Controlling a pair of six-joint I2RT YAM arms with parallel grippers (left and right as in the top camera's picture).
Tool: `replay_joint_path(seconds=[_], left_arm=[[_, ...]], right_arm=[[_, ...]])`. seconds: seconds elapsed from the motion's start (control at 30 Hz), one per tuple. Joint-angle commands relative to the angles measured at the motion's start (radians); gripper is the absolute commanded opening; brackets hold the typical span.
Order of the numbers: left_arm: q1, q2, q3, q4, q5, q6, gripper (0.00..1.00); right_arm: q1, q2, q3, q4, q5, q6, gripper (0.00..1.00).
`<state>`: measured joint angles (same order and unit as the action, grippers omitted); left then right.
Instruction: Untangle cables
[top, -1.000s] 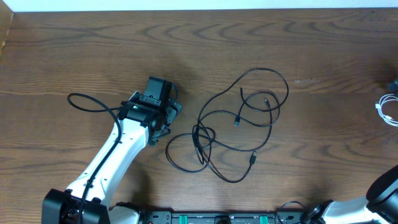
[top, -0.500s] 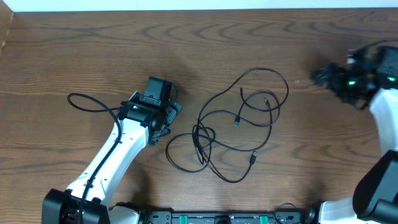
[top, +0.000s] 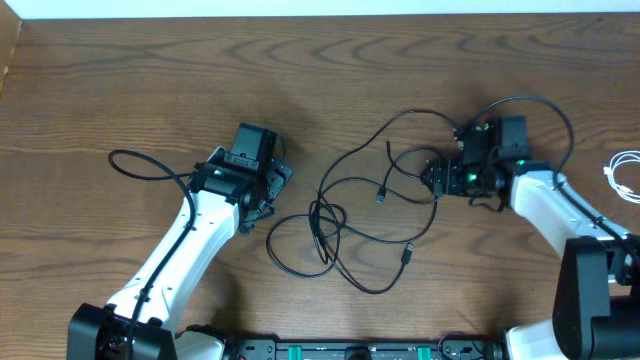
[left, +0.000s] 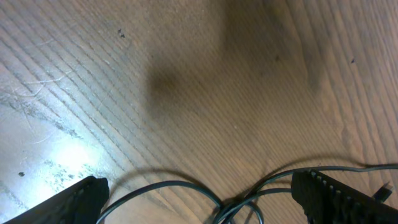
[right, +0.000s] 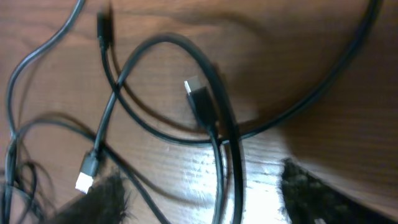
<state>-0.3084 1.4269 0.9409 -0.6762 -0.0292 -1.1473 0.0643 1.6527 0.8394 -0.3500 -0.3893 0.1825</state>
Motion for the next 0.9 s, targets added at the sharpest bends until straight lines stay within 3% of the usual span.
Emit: replay_joint_path(seconds=[0.0,0.17,0.23,0.4,0.5,0.87], left_arm=[[0.004,-0.01,0.005,-0.004,-0.009,0.01,0.98],[0.004,-0.01,0.005,-0.004,-0.009,0.01,0.98],[0.004,-0.01,0.005,-0.004,-0.009,0.01,0.98],[0.004,-0.01,0.005,-0.004,-0.009,0.01,0.98],[0.004,-0.009,0.005,-0.004,-0.009,0.01,0.98],[0.004,-0.01,0.005,-0.004,-0.009,0.01,0.98]], right_arm=[[0.025,-0.014,-0.042,0.05,0.047,0.116,0.6],[0.035,-0.014,-0.057,0.114,0.037,0.19,0.23],[0.035,-0.014,-0.057,0.148,-0.04,0.203,0.01],[0.033,-0.02,-0.054,0.323,-0.382,0.21,0.01],[0.03,-0.054,-0.054,0.457,-0.492,0.266,0.01],[-0.024,-0.41,-0.054,0.795,-0.469,0.407,0.02]])
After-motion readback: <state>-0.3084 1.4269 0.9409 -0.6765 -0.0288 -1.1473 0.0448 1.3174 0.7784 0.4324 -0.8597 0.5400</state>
